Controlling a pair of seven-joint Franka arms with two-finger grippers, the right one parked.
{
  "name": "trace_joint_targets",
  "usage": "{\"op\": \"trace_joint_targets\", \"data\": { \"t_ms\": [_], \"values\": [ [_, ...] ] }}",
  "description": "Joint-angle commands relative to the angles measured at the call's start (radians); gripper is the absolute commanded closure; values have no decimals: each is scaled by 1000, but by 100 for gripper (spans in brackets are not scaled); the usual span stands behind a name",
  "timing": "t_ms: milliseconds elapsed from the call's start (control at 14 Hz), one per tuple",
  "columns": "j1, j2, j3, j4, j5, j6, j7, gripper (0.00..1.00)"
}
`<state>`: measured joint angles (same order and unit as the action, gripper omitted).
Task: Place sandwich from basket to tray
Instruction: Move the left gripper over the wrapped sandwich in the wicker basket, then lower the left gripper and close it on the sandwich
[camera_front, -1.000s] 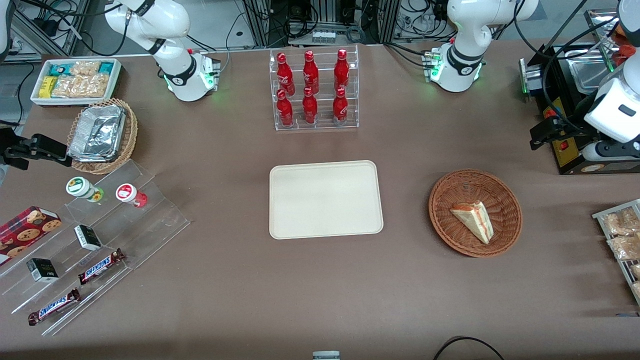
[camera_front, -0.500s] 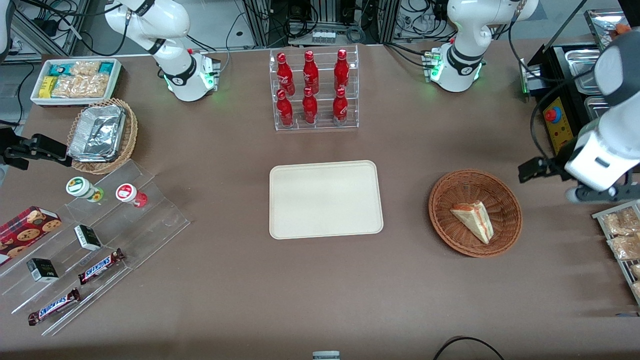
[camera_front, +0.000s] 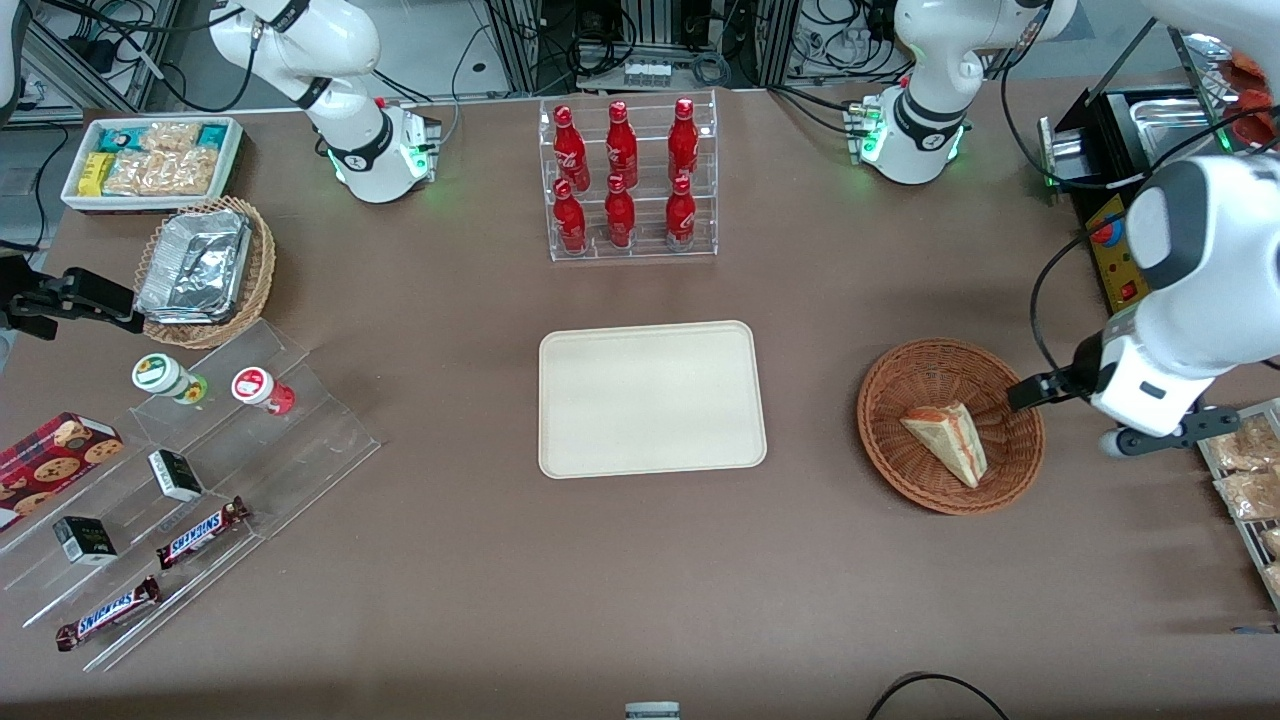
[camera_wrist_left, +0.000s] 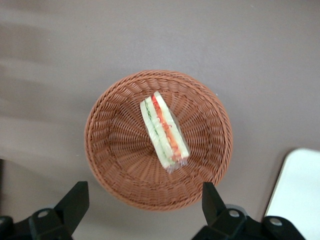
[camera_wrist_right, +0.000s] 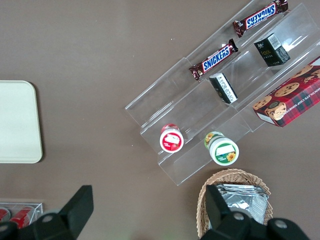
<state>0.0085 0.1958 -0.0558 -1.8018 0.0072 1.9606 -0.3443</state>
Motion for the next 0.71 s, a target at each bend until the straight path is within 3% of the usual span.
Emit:
{"op": "trace_joint_targets", "data": {
  "t_ms": [0,643],
  "values": [
    [1,-18,-10,-124,-9,134,-129,0],
    [-7,48,-16,-323,-19,443,-252,0]
  ]
}}
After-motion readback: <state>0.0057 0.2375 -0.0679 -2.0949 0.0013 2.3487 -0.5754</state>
